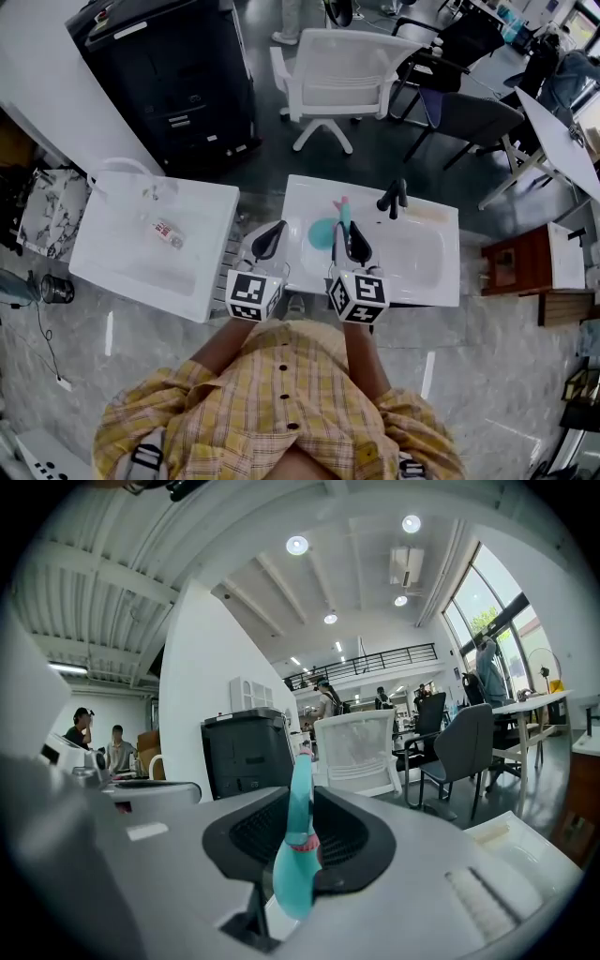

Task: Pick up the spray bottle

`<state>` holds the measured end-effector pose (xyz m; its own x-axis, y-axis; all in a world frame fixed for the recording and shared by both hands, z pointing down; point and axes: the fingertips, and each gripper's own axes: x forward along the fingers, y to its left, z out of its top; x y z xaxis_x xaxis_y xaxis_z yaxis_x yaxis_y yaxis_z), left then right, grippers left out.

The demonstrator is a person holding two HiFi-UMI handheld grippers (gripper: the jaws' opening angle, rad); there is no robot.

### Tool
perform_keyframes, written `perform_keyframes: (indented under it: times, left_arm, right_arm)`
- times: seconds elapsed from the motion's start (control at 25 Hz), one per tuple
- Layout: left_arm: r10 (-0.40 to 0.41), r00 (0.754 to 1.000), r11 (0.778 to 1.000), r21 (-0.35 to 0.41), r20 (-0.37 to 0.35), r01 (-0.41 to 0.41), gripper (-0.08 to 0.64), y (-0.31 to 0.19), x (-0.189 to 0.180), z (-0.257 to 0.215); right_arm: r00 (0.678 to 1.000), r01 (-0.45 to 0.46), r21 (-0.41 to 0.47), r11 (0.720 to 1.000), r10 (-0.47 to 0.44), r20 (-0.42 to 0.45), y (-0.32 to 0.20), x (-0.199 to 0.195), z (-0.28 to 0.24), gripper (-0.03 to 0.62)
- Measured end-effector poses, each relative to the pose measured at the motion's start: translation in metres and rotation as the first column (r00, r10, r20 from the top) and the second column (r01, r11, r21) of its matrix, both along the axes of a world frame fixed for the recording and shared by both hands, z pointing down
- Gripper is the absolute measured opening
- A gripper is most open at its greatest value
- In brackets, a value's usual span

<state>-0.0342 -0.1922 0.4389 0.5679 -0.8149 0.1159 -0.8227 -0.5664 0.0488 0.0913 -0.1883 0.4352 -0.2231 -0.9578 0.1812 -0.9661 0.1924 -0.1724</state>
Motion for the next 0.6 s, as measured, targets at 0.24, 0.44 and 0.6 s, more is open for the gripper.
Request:
perform_keyframes:
  times: [0.24, 0.44, 0.6]
  left_arm:
    - [0.007, 1.000, 1.000, 0.005, 0.001, -0.007, -0.002, -0.0003, 0.0047, -0.0001]
    - [0.011, 1.000, 1.000, 0.011, 0.002, -0.011, -0.002, -0.0011, 0.0088, 0.0003]
    - [0.014, 1.000, 1.000, 0.013, 0.004, -0.015, -0.002, -0.0029, 0.0093, -0.0011]
  right_arm:
    - [1.000, -0.005, 0.004, 1.000, 0.005, -0.006, 0.0067, 0.0034, -0.0012, 0.078]
    - [1.000, -0.013, 0.007, 1.000, 0.013, 0.009, 0.0092, 0.0081, -0.0005, 0.078]
    - [1.000, -0.016, 0.007, 1.000, 0.016, 0.005, 0.0062, 0.0093, -0.0012, 0.078]
